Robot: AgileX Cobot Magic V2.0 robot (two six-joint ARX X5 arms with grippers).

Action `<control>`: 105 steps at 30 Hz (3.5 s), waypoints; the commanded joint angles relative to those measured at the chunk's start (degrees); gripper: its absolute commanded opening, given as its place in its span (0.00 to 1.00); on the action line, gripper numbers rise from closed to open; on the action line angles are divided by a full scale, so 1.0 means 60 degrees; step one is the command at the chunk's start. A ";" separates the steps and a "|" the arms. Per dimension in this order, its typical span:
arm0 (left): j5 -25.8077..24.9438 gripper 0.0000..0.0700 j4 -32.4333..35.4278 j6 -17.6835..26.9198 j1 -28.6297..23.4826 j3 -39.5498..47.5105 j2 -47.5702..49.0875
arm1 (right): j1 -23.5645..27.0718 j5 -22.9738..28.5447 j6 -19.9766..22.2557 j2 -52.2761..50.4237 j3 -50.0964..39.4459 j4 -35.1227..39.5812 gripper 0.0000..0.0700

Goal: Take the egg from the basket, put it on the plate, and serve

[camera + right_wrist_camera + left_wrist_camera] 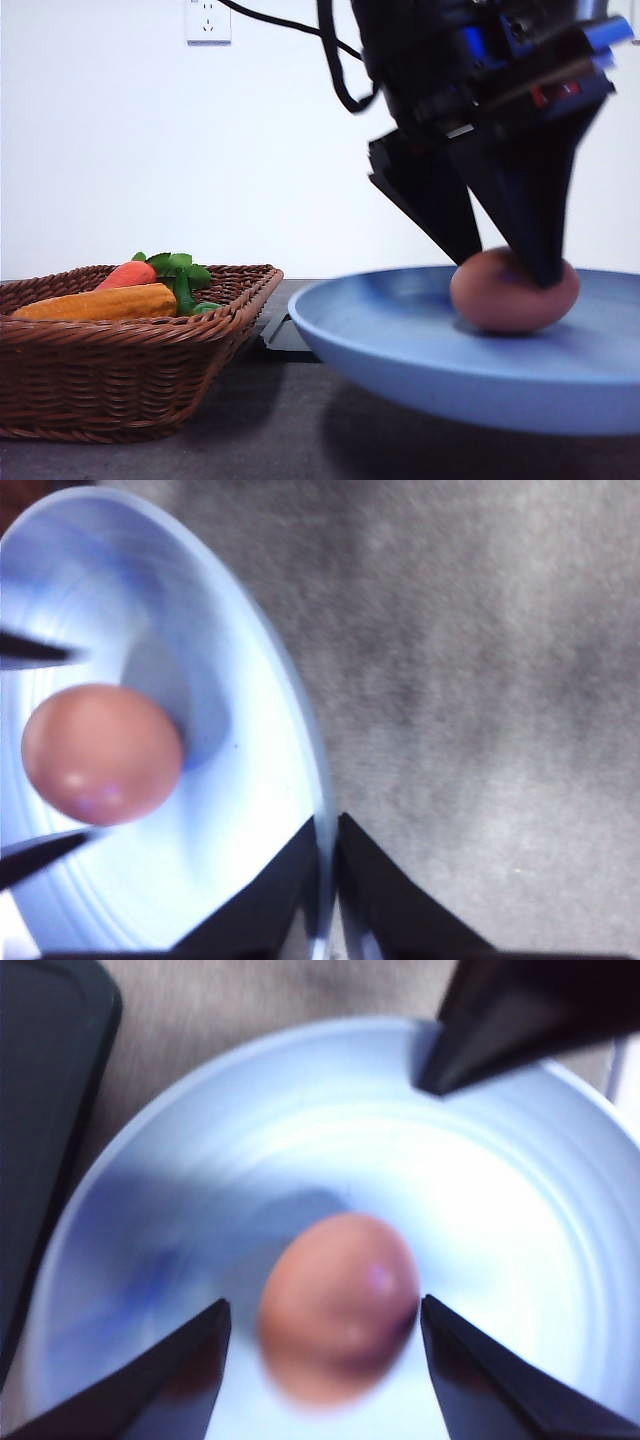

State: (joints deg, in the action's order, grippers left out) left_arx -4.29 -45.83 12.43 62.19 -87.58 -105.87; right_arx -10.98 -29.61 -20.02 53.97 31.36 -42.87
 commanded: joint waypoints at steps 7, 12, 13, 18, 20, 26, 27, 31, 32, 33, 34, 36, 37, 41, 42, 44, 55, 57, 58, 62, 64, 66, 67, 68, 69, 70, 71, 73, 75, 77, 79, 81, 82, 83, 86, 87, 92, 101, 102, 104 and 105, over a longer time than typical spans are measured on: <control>0.0009 0.56 -0.0771 -0.0260 -0.0058 -0.0162 0.1754 | 0.0342 -0.0033 0.0890 0.1731 0.1398 0.0148 0.00; 0.0011 0.56 -0.1437 -0.0316 -0.0058 -0.0162 0.2956 | 0.0693 -0.0075 0.1238 0.3257 0.2643 0.0353 0.00; 0.0011 0.56 -0.1590 -0.0334 -0.0060 -0.0162 0.3169 | 0.0730 -0.0113 0.1243 0.3571 0.2884 0.0475 0.00; 0.0257 0.56 -0.2414 -0.0404 -0.0093 -0.0162 0.4199 | 0.0881 -0.0178 0.1259 0.5231 0.4097 0.1031 0.00; 0.0499 0.56 -0.2680 -0.0421 -0.0136 -0.0162 0.4570 | 0.0952 -0.0179 0.1256 0.5905 0.4597 0.1209 0.00; 0.1519 0.56 -0.3333 -0.0696 -0.0177 -0.0162 0.5507 | 0.1004 -0.0182 0.1243 0.7778 0.6200 0.1358 0.00; 0.1609 0.56 -0.3414 -0.0762 -0.0201 -0.0162 0.5655 | 0.1012 -0.0182 0.1243 0.8037 0.6433 0.1358 0.00; 0.1794 0.56 -0.3554 -0.1075 -0.0265 -0.0162 0.6147 | 0.1015 -0.0182 0.1247 0.8734 0.7021 0.1356 0.00; 0.1804 0.56 -0.3580 -0.1134 -0.0268 -0.0162 0.6255 | 0.1015 -0.0178 0.1247 0.8849 0.7094 0.1357 0.00; 0.1809 0.56 -0.3606 -0.1196 -0.0270 -0.0162 0.6363 | 0.1022 -0.0173 0.1247 0.8946 0.7133 0.1373 0.00; 0.1813 0.56 -0.3639 -0.1235 -0.0270 -0.0162 0.6461 | 0.1038 -0.0174 0.1245 0.9021 0.7145 0.1395 0.00; 0.1812 0.56 -0.3683 -0.1261 -0.0270 -0.0162 0.6600 | 0.1093 -0.0107 0.1245 0.9103 0.7149 0.1402 0.02; 0.1810 0.55 -0.3698 -0.1261 -0.0270 -0.0162 0.6653 | 0.1114 -0.0084 0.1246 0.9147 0.7149 0.1404 0.06; 0.1810 0.51 -0.3734 -0.1258 -0.0270 -0.0162 0.6673 | 0.1148 -0.0062 0.1281 0.9167 0.7149 0.1415 0.29; 0.1810 0.51 -0.3733 -0.1256 -0.0270 -0.0162 0.6667 | 0.1170 -0.0063 0.1280 0.9165 0.7152 0.1422 0.31; 0.1810 0.51 -0.3724 -0.1252 -0.0270 -0.0162 0.6658 | 0.1202 -0.0066 0.1282 0.9163 0.7159 0.1404 0.31; 0.1853 0.50 -0.3586 -0.1185 -0.0492 -0.0162 0.6579 | 0.1862 -0.0077 0.1730 0.8458 0.7994 0.0316 0.31; 0.2043 0.43 -0.3510 -0.1185 -0.0621 -0.0162 0.6487 | 0.1974 -0.0082 0.1824 0.8064 0.8176 0.0018 0.27; 0.2197 0.38 -0.3457 -0.1184 -0.0704 -0.0162 0.6422 | 0.2011 -0.0084 0.1944 0.7812 0.8231 -0.0139 0.23; 0.2576 0.15 -0.3234 -0.0941 -0.1225 -0.0162 0.6066 | 0.2017 -0.0061 0.2604 0.6705 0.8228 -0.0794 0.04; 0.2575 0.02 -0.3089 -0.0703 -0.1585 -0.0158 0.5821 | 0.1933 -0.0008 0.2774 0.6169 0.8202 -0.1045 0.00; 0.2574 0.00 -0.2973 -0.0514 -0.2046 -0.0151 0.5563 | 0.1691 0.0230 0.2798 0.5665 0.8188 -0.1223 0.00; 0.2572 0.00 -0.2875 -0.0475 -0.2320 -0.0139 0.5429 | 0.1524 0.0414 0.2828 0.5401 0.8176 -0.1301 0.00; 0.2549 0.00 -0.2743 -0.0475 -0.2623 -0.0086 0.5357 | 0.1345 0.0648 0.2874 0.5177 0.8156 -0.1345 0.00; 0.2492 0.00 -0.2580 -0.0476 -0.2924 0.0002 0.5311 | 0.1153 0.0939 0.2904 0.4928 0.8111 -0.1378 0.00; 0.2412 0.00 -0.2396 -0.0478 -0.3224 0.0115 0.5284 | 0.0950 0.1271 0.2923 0.4660 0.8049 -0.1403 0.00; 0.2288 0.00 -0.2164 -0.0481 -0.3499 0.0285 0.5286 | 0.0760 0.1582 0.2928 0.4431 0.7964 -0.1398 0.00; 0.2007 0.00 -0.1681 -0.0518 -0.4096 0.0731 0.5369 | 0.0343 0.2290 0.2945 0.3906 0.7713 -0.1350 0.00; 0.1781 0.00 -0.1173 -0.0518 -0.4698 0.1258 0.5539 | -0.0045 0.2897 0.2945 0.3431 0.7395 -0.1129 0.00; 0.1523 0.00 -0.0527 -0.0516 -0.5330 0.1923 0.5853 | -0.0423 0.3317 0.2945 0.2932 0.6952 -0.0714 0.00; 0.1134 0.00 0.0302 -0.0522 -0.5864 0.2773 0.6318 | -0.0819 0.3619 0.2941 0.2302 0.6259 -0.0036 0.00; 0.0783 0.00 0.1148 -0.0629 -0.6237 0.3672 0.6900 | -0.1119 0.3945 0.2943 0.1685 0.5458 0.0713 0.00; 0.0682 0.00 0.1638 -0.0776 -0.6414 0.4171 0.7231 | -0.1257 0.4152 0.2941 0.1347 0.4992 0.1159 0.00; 0.0661 0.00 0.2087 -0.0833 -0.6548 0.4629 0.7548 | -0.1355 0.4319 0.2941 0.1044 0.4528 0.1618 0.00; 0.0641 0.00 0.3402 -0.1136 -0.6894 0.6065 0.8611 | -0.1579 0.4654 0.2941 0.0150 0.3005 0.3185 0.00; 0.0639 0.00 0.3769 -0.1248 -0.6947 0.6527 0.8968 | -0.1625 0.4716 0.2941 -0.0130 0.2503 0.3665 0.00; 0.0633 0.00 0.5031 -0.2267 -0.6972 0.8590 1.0740 | -0.1720 0.4753 0.2913 -0.1473 0.0195 0.5574 0.00; 0.0608 0.00 0.4869 -0.3265 -0.6918 1.0016 1.2896 | -0.1899 0.4693 0.2467 -0.2838 -0.1801 0.7053 0.00; 0.0608 0.00 0.4789 -0.3261 -0.6918 1.0016 1.2950 | -0.1899 0.4696 0.2363 -0.2837 -0.1801 0.7084 0.00; 0.0608 0.00 0.4830 -0.3261 -0.6918 1.0016 1.2977 | -0.1899 0.4692 0.2347 -0.2837 -0.1801 0.7231 0.00; 0.0608 0.00 0.4863 -0.3261 -0.6918 1.0016 1.2974 | -0.1899 0.4695 0.2347 -0.2837 -0.1797 0.7301 0.00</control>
State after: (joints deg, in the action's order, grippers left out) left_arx -0.40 -17.39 -6.72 20.43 -27.00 -27.71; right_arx -22.09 -1.48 -4.80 36.77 20.23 0.04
